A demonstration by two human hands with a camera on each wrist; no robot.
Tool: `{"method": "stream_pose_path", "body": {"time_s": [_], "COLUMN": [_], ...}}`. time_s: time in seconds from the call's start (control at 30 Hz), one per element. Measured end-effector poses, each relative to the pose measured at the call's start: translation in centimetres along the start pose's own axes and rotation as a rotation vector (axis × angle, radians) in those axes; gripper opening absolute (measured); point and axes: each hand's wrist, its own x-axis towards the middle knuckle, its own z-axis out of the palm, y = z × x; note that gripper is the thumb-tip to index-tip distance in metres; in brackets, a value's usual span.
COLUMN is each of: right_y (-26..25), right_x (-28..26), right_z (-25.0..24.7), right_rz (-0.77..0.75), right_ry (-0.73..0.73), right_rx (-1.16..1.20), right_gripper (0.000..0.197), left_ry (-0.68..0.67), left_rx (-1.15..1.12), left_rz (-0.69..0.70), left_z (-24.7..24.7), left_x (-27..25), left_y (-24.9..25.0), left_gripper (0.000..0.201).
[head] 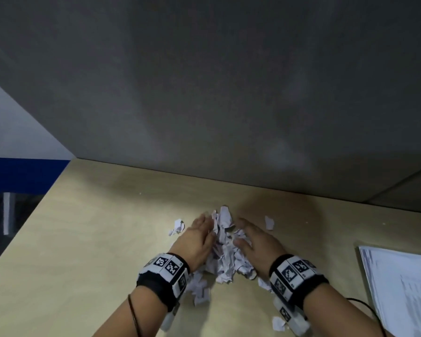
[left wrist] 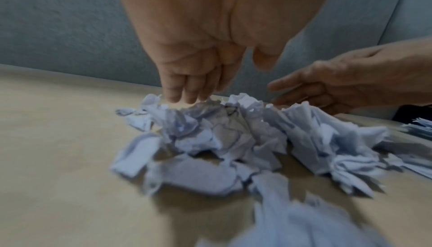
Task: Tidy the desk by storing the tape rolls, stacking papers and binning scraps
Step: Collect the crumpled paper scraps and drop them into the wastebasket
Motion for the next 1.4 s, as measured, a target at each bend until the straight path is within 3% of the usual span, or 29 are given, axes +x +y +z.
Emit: {"method": "stream_pose_path", "body": {"time_s": [0.13, 0.23, 0.37, 0.53, 0.63, 0.83, 1.17, 1.4], "right_y": [1.2, 0.9, -0.7, -2.6, -3.5, -4.6, 0.2, 2.5], "right_x": [-2.0, -2.6, -1.7, -0.4, 0.1, 0.6, -3.4, -7.9], "right_z": [0.6, 2.2, 3.9, 4.5, 5.1, 4.6, 2.1, 1.3], "right_rz": [0.032, 0.046, -0.003, -0.008, 0.013, 0.039, 0.235, 0.369], "right_ry": [0.017, -0.034, -0.057, -0.088, -0.105, -0.207, -0.050, 0.101], "right_rx": [-0.070, -0.257, -0.460, -0.532, -0.537, -0.587, -0.415, -0.298], "right_gripper": [0.112, 0.125, 0.102, 0.074, 0.057, 0.056, 0.031, 0.034], "left_ry": [0.120, 0.156, 0.133, 0.119, 0.121, 0.126, 0.091, -0.063], "left_rx": [0.134, 0.206, 0.207, 0.101, 0.082, 0.102, 0.244, 0.354], "left_rz": [-0.087, -0.170, -0.164, -0.135, -0.127, -0.135, -0.112, -0.118], "left_z": [0.2, 1.1, 2.0, 2.3, 2.2, 2.4, 2.2, 2.1], "left_x": [-3.3, -5.4, -6.5, -6.3, -5.8, -4.9, -3.0, -1.4], "left_y": [-1.5, -2.4, -2.5, -2.2, -2.1, -1.8, -1.0, 0.2], "left_gripper": [0.070, 0.084, 0.096, 0.108, 0.105, 0.099, 0.038, 0.038]}}
